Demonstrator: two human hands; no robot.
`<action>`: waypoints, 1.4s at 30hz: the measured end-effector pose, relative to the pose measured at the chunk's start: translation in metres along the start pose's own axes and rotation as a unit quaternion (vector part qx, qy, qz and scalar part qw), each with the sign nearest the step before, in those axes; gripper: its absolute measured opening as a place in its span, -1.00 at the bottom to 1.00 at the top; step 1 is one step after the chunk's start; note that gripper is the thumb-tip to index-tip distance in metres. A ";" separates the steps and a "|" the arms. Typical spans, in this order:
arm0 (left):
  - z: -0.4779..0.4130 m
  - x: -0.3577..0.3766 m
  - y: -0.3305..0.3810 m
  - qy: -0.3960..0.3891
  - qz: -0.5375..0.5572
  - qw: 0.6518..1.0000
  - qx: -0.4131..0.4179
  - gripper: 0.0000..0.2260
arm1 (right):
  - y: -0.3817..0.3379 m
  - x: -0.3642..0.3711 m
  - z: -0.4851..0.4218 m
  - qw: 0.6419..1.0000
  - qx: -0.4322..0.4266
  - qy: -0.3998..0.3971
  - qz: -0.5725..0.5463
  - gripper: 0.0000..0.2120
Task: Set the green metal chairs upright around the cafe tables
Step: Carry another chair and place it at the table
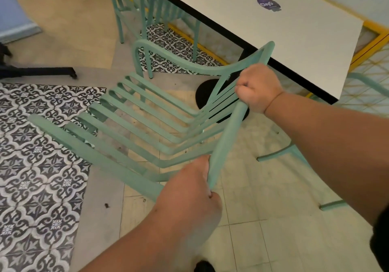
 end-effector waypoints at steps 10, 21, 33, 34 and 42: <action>0.004 -0.004 -0.007 -0.018 0.001 1.000 0.021 -0.61 | -0.009 0.002 0.009 1.000 0.021 0.004 0.018 -0.56; 0.012 -0.019 -0.015 -0.059 -0.070 0.995 0.045 -0.65 | -0.019 -0.005 0.050 0.997 0.070 -0.002 0.044 -0.54; 0.009 -0.073 -0.044 -0.123 -0.101 0.985 0.067 -0.48 | -0.055 -0.002 0.062 0.988 0.118 -0.011 0.098 -0.45; 0.008 -0.081 -0.045 -0.126 -0.107 0.984 0.061 -0.48 | -0.057 0.000 0.063 0.986 0.126 -0.010 0.106 -0.44; 0.001 -0.124 -0.046 -0.130 -0.194 0.972 0.013 -0.50 | -0.081 0.008 0.061 0.976 0.179 0.008 0.122 -0.50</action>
Point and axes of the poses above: each hand's wrist, its own z-axis away from the middle knuckle, its own x-axis out of the palm, y = z × x, the point moved 1 cm from there along -z, towards the middle knuckle, and after that the axes turned 2 degrees about -x, right-handed, at the moved point
